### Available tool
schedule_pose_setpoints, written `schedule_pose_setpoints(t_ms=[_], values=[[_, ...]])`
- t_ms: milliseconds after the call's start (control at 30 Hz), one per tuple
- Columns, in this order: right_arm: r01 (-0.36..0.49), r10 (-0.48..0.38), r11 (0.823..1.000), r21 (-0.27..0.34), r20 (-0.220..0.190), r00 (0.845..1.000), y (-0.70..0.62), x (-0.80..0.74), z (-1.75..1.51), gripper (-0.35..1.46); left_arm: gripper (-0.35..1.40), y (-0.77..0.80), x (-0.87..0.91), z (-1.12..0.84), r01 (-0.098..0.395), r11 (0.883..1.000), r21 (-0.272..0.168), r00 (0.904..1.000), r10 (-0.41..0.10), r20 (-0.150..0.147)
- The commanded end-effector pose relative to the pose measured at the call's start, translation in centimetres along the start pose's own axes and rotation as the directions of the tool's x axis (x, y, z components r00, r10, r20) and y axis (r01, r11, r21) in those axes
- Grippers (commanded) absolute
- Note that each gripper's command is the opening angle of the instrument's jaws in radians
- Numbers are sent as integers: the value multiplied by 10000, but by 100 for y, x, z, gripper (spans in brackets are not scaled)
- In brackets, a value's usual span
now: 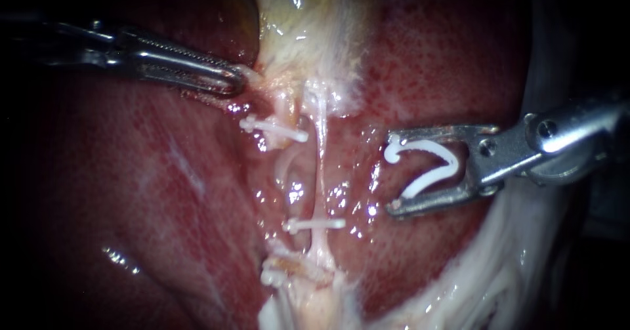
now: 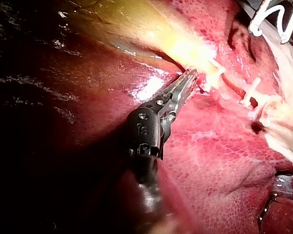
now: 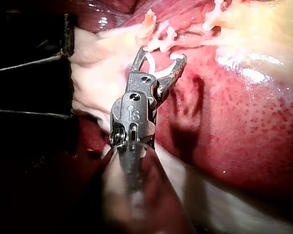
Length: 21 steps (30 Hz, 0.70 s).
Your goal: Clipping second clip right tube
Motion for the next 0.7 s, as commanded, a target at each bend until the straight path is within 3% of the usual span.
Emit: schedule_pose_setpoints(t_ms=[33,200,400,700], values=[[0,0,10000,-2,0,10000,0,0,0,50,-35,0,1,-1,3,10000,-6,10000,-3,0],[2,-2,10000,2,-1,10000,0,0,-1,50,-35,3,11,-20,61,9999,118,10000,-60,-42],[1,-1,10000,2,-1,10000,0,0,-1,50,-35,5,34,-66,246,9989,403,9991,-232,-347],[1,-1,10000,7,-2,10000,-1,1,-2,50,-35,10,40,-99,381,9976,572,9978,-348,-572]])
